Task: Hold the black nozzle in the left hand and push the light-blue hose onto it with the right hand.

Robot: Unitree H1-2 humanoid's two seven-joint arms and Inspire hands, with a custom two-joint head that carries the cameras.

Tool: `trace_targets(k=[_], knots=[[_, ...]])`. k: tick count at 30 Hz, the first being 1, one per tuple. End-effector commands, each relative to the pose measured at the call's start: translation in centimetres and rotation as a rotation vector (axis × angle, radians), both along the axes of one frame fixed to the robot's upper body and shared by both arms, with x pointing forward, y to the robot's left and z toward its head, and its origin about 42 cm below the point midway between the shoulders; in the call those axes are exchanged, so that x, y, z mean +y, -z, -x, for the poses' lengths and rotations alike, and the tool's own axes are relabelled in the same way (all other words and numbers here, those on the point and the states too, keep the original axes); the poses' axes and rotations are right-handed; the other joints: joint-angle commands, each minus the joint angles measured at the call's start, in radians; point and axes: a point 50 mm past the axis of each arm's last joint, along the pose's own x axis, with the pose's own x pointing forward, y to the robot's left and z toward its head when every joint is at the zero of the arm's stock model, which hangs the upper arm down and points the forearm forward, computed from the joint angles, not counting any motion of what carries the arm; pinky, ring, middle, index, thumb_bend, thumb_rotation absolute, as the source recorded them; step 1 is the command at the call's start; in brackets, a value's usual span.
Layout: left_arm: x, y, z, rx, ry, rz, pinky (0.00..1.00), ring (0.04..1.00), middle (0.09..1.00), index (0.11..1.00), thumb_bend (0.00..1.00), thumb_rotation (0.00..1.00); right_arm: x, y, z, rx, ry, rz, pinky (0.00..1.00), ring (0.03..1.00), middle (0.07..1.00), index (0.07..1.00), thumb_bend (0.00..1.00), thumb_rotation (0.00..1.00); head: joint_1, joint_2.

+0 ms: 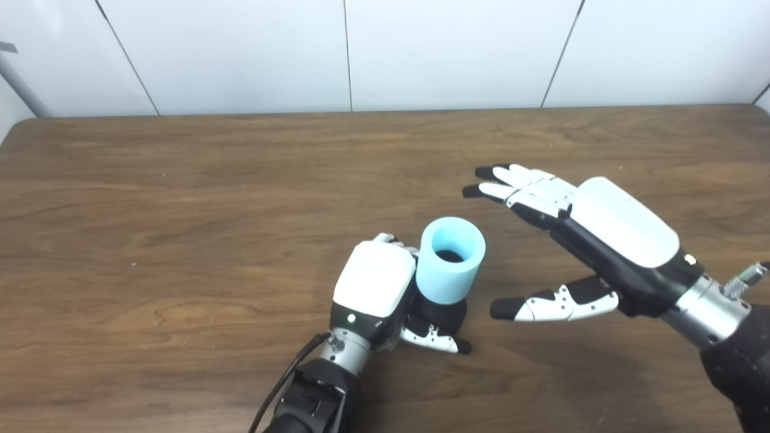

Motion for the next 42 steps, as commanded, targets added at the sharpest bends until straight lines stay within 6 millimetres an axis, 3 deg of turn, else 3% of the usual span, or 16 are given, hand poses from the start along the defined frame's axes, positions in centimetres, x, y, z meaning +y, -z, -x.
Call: trace_targets(k=[1,13,17,23,42], knots=[[0.2,0.7,-0.1,0.029,-0.007,-0.049,0.75,0.576,0.467,0.494,0.53,0.00,0.3,-1.2,0.7,-0.104,-0.031,-0.013,0.93,0.954,0.949,0.894,0.53,0.84,0.001,0.000],[0.3,0.6,-0.1,0.037,-0.015,-0.047,0.75,0.575,0.481,0.491,0.53,0.00,2.7,0.4,1.8,-0.093,-0.115,0.001,0.92,0.982,0.999,0.923,0.54,0.91,0.003,0.001],[0.3,0.5,0.0,0.039,-0.017,-0.049,0.75,0.580,0.486,0.488,0.53,0.00,3.3,0.9,2.1,-0.082,-0.134,0.029,0.93,0.984,1.000,0.918,0.55,0.86,0.000,0.006],[0.4,0.4,0.1,0.032,-0.014,-0.053,0.74,0.577,0.501,0.476,0.52,0.00,3.9,1.5,2.4,-0.047,-0.145,0.047,0.95,0.987,0.995,0.926,0.54,0.87,-0.001,0.009],[0.2,0.2,0.2,0.032,-0.009,-0.054,0.75,0.581,0.497,0.481,0.52,0.00,3.0,2.5,1.1,-0.042,-0.107,0.158,1.00,0.962,0.899,0.849,0.57,1.00,-0.006,0.016]])
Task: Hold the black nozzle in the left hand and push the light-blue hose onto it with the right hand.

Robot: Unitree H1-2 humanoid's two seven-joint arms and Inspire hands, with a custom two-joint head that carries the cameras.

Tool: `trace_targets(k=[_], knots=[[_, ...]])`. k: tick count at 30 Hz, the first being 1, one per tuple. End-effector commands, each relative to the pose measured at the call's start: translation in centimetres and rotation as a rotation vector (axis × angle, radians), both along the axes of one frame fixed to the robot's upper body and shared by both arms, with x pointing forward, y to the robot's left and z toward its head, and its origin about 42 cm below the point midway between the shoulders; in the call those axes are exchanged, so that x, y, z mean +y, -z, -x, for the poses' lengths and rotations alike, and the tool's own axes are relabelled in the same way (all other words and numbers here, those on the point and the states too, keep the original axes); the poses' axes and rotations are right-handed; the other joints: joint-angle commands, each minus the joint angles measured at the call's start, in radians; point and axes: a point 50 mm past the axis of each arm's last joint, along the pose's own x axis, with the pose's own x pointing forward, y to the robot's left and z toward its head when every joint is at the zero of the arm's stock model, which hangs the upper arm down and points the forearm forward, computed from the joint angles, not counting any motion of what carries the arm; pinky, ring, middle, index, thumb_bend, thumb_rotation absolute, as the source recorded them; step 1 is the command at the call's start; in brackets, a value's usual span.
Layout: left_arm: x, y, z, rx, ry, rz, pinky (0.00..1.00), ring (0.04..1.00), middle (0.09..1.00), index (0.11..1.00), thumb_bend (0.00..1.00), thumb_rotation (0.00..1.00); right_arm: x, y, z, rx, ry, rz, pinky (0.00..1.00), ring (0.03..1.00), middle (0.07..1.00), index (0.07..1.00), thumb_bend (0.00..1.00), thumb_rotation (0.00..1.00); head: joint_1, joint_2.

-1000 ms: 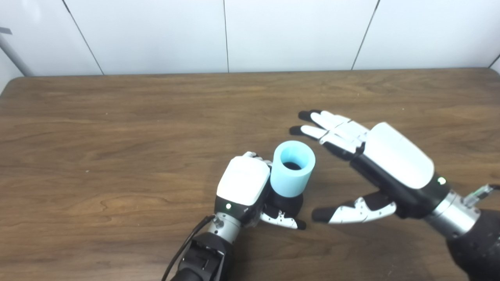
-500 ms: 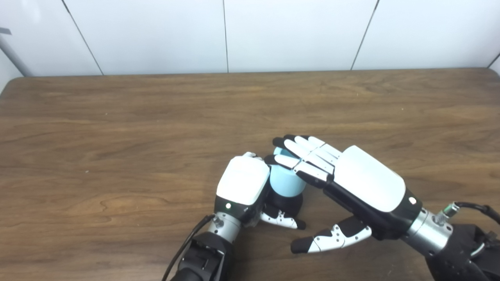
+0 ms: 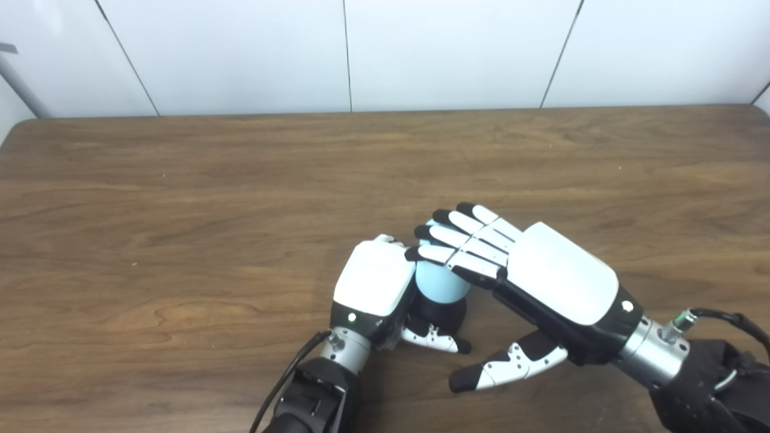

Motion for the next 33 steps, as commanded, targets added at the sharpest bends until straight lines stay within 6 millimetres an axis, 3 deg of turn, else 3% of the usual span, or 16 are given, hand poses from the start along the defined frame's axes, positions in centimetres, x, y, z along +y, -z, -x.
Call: trace_targets(k=[1,12,19,33], knots=[[0.2,0.3,0.2,0.013,0.000,-0.043,0.75,0.580,0.497,0.481,0.52,0.00,-0.6,0.0,-0.2,-0.009,0.015,0.044,1.00,0.962,0.897,0.847,0.57,1.00,0.001,0.001],[0.2,0.2,0.2,0.018,-0.002,-0.033,0.74,0.567,0.464,0.498,0.53,0.00,-1.5,1.1,-0.4,0.034,0.030,0.074,0.98,0.964,0.901,0.854,0.53,1.00,-0.001,0.004],[0.4,0.1,0.4,0.023,0.004,-0.034,0.76,0.594,0.509,0.473,0.52,0.00,-1.9,2.2,-0.4,0.065,0.010,0.093,0.91,0.924,0.888,0.851,0.54,0.94,-0.003,0.009],[0.5,0.1,0.3,0.018,0.003,-0.040,0.75,0.588,0.512,0.470,0.52,0.00,-2.6,4.1,-0.7,0.121,0.030,0.089,0.91,0.940,0.915,0.875,0.53,0.90,-0.004,0.012]])
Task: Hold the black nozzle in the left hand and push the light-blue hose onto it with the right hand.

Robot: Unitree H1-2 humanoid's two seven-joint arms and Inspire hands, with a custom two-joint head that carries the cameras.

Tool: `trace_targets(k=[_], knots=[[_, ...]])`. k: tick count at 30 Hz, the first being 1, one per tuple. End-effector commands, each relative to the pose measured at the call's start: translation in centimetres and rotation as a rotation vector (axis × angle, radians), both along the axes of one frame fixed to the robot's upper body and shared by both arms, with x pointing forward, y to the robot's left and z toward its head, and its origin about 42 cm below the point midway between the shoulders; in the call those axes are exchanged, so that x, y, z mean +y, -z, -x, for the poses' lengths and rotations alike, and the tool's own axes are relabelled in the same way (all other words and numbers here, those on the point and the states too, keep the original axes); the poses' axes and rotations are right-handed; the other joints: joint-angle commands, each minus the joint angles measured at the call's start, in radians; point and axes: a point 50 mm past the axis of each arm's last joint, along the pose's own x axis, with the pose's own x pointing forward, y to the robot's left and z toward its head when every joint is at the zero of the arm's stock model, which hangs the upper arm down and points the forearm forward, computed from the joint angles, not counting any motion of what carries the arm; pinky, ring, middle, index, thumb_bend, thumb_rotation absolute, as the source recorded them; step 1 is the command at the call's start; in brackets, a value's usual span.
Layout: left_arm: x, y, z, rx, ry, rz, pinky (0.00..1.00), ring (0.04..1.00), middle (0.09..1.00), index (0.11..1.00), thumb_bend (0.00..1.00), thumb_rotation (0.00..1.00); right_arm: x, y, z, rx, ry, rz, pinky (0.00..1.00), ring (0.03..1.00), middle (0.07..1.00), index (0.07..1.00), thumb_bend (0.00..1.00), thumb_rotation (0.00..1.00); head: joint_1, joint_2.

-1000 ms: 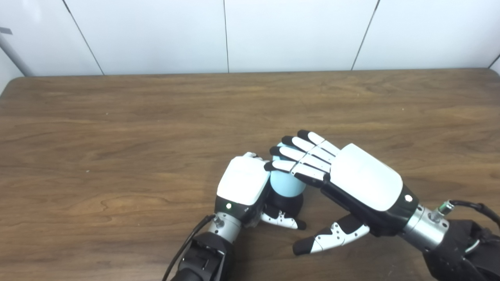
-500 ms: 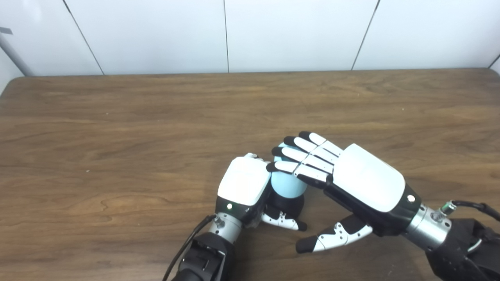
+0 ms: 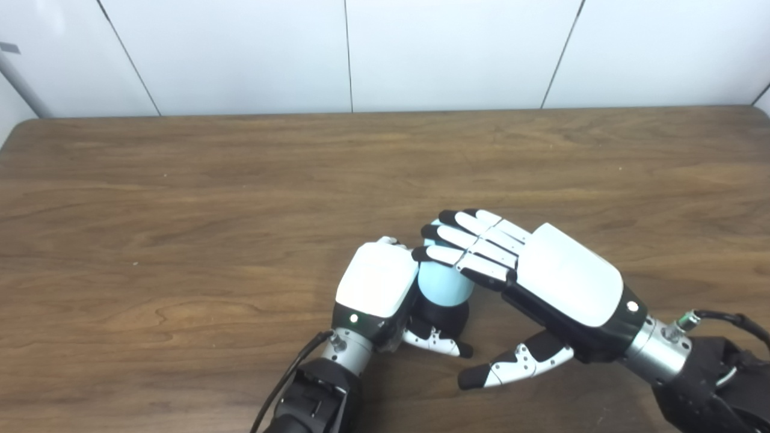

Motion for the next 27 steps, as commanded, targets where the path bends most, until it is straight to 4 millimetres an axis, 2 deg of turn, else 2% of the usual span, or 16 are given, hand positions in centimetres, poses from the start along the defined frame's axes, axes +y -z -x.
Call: trace_targets(k=[1,27], knots=[[0.5,0.3,0.2,0.003,-0.002,-0.034,0.75,0.588,0.509,0.472,0.52,0.00,-1.4,2.3,-0.1,0.128,0.044,0.112,0.91,0.939,0.913,0.874,0.53,0.90,0.001,0.001],[0.5,0.0,0.2,0.005,-0.002,-0.020,0.75,0.587,0.499,0.479,0.52,0.00,-1.9,3.8,1.3,0.152,0.050,0.138,0.91,0.917,0.888,0.861,0.55,0.87,-0.002,0.016]])
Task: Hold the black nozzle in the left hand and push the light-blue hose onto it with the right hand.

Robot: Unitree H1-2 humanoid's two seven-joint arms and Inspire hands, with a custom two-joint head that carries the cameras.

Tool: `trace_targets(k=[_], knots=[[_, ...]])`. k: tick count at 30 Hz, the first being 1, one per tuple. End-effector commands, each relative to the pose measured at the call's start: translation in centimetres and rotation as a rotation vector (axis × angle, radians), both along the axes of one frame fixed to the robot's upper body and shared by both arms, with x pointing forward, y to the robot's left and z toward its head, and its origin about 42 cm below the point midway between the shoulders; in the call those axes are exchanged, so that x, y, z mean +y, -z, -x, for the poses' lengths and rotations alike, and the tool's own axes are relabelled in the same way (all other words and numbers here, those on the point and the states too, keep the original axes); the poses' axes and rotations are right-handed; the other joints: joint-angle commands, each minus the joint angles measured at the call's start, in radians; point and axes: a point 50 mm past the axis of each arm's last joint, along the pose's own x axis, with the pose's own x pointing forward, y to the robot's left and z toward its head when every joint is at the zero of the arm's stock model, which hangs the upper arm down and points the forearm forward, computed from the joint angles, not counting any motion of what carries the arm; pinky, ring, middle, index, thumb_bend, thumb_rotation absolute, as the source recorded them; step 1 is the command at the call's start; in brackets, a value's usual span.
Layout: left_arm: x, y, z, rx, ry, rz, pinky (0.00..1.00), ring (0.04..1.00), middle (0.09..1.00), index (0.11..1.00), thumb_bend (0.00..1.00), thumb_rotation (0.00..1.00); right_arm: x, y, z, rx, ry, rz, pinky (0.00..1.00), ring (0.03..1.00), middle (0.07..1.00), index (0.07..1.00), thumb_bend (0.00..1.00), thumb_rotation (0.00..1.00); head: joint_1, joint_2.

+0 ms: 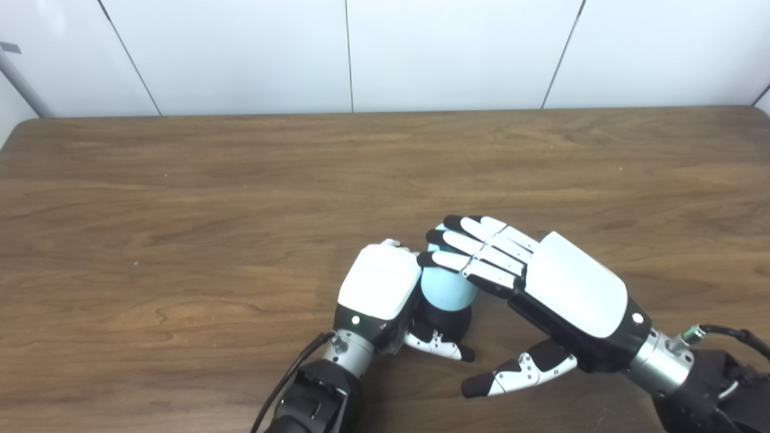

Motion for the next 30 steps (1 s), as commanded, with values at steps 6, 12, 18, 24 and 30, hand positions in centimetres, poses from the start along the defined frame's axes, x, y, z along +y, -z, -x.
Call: trace_targets(k=[6,12,18,24,30], knots=[[0.6,0.0,0.0,0.001,-0.016,-0.022,0.75,0.583,0.492,0.483,0.52,0.00,-1.6,2.9,0.6,0.172,0.048,0.188,0.91,0.915,0.886,0.865,0.54,0.88,0.000,0.002],[0.6,0.0,0.0,0.001,-0.016,-0.020,0.75,0.587,0.494,0.482,0.52,0.00,-1.6,3.1,0.5,0.175,0.048,0.191,0.91,0.915,0.885,0.867,0.55,0.89,0.000,0.002],[0.6,0.0,0.0,0.004,-0.016,-0.024,0.75,0.586,0.491,0.484,0.52,0.00,-1.5,3.2,0.5,0.183,0.049,0.193,0.91,0.915,0.882,0.863,0.55,0.90,0.000,0.002],[0.6,-0.1,0.0,0.003,-0.016,-0.025,0.75,0.584,0.491,0.484,0.52,0.00,-1.5,3.5,0.4,0.191,0.048,0.191,0.91,0.911,0.874,0.857,0.56,0.89,0.000,0.002],[0.6,-0.1,0.0,-0.001,-0.016,-0.025,0.75,0.584,0.495,0.481,0.52,0.00,-1.4,3.8,0.5,0.204,0.045,0.199,0.91,0.912,0.872,0.858,0.56,0.89,0.001,0.005]])
